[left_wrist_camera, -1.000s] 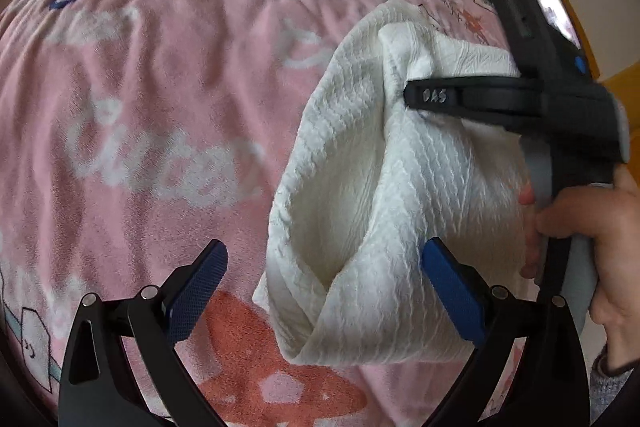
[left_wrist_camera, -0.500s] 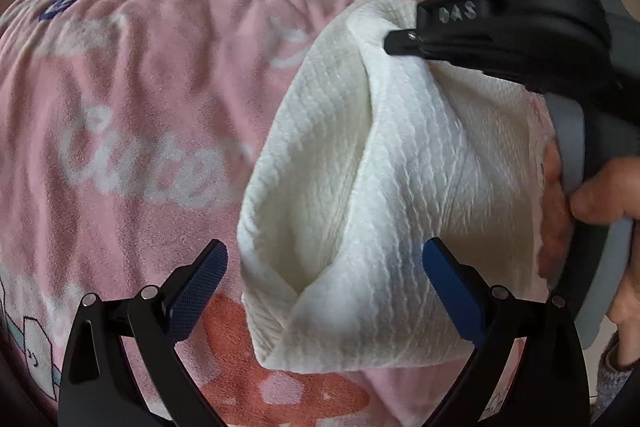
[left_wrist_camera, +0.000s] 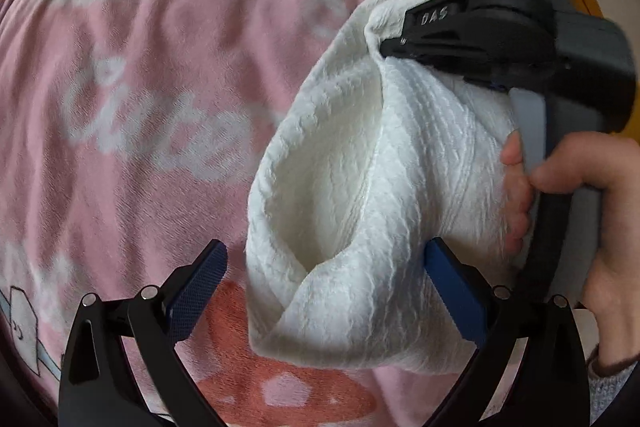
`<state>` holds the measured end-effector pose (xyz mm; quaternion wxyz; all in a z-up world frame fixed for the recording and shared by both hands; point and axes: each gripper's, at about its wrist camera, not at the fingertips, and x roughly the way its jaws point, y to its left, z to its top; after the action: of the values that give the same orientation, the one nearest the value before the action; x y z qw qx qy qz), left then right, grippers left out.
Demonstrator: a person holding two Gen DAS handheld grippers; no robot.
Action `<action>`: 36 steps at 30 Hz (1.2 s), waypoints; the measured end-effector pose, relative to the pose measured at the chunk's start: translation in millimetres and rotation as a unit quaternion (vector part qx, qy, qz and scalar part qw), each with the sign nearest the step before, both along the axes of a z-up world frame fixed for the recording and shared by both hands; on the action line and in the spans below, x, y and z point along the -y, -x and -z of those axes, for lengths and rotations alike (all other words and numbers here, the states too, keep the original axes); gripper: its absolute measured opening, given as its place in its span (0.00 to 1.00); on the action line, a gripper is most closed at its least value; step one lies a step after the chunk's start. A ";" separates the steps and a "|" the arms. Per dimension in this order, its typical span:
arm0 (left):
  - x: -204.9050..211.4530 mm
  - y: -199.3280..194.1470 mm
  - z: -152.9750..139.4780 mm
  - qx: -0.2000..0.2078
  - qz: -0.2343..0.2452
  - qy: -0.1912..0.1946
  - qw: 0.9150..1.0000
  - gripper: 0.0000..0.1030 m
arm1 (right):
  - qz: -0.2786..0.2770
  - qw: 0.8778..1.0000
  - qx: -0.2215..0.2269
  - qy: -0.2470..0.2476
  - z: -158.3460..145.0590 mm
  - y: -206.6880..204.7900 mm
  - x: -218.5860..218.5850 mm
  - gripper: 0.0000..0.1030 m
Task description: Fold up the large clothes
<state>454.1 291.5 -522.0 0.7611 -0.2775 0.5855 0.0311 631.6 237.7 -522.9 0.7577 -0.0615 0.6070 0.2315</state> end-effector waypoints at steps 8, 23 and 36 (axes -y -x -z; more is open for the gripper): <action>43.7 -12.3 -11.3 -0.020 0.030 -0.097 0.995 0.94 | 0.039 0.984 -0.014 -0.174 -86.4 22.8 90.4 0.67; -34.5 -105.5 -11.9 -0.035 0.166 0.119 0.978 0.92 | 0.196 0.885 -0.111 -0.407 -5.9 60.6 325.4 0.86; -38.2 -142.9 57.8 -0.006 0.241 0.298 0.924 0.93 | 0.103 0.858 -0.117 -0.490 61.5 47.6 306.3 0.94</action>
<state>597.0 329.7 -579.8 0.6243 -0.3417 0.6216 -0.3273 584.0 -68.6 -584.4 0.6326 0.4079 0.5026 0.4253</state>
